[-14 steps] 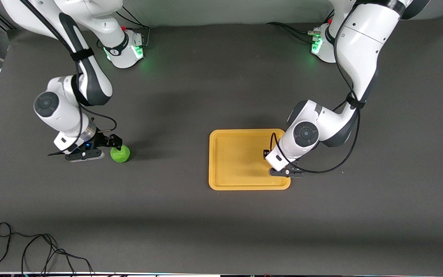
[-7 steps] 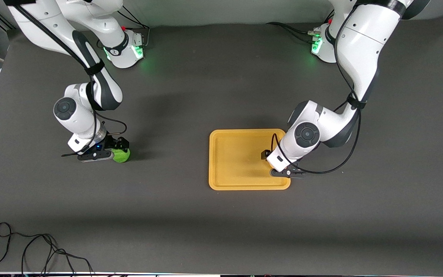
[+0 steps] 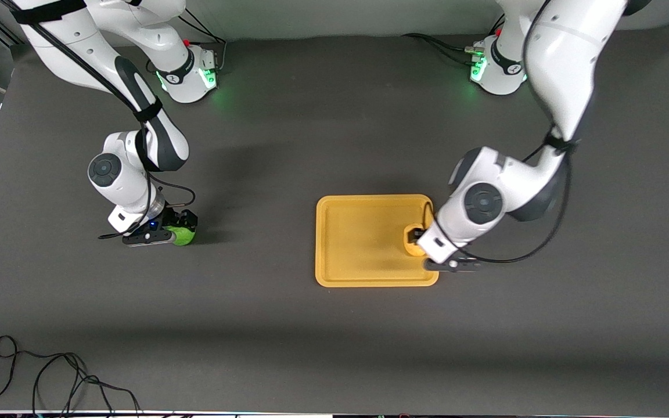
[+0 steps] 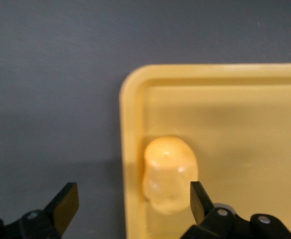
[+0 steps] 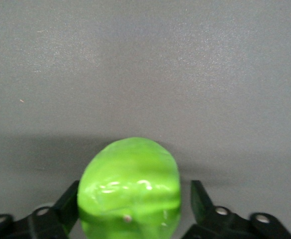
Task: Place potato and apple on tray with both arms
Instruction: 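Lower the potato onto the tray while the right gripper grasps the apple, then carry the green apple over the tray while the left gripper withdraws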
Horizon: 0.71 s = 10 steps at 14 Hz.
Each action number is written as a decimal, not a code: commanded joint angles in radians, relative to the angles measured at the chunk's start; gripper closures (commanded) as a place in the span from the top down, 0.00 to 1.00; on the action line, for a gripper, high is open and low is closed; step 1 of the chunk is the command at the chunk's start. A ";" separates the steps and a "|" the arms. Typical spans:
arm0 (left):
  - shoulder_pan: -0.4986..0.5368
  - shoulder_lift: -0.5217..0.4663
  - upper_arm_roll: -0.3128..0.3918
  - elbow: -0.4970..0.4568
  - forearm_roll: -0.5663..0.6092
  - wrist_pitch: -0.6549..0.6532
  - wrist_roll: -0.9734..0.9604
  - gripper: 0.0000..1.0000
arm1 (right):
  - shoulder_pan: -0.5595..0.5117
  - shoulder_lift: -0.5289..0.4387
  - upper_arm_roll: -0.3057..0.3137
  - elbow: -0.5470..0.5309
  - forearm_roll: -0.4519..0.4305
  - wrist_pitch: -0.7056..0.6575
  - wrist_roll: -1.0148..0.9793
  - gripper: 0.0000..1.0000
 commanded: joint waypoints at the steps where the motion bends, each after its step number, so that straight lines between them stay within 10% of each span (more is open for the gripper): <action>1: 0.107 -0.098 -0.006 0.016 0.011 -0.144 0.115 1.00 | 0.004 0.016 -0.002 0.026 0.018 0.009 0.012 0.49; 3: 0.162 -0.148 -0.003 0.039 0.010 -0.260 0.287 1.00 | 0.006 0.001 -0.002 0.060 0.018 -0.042 0.009 0.32; 10: 0.300 -0.404 -0.003 0.001 -0.009 -0.457 0.349 1.00 | 0.001 -0.116 -0.021 0.458 0.053 -0.673 0.010 0.26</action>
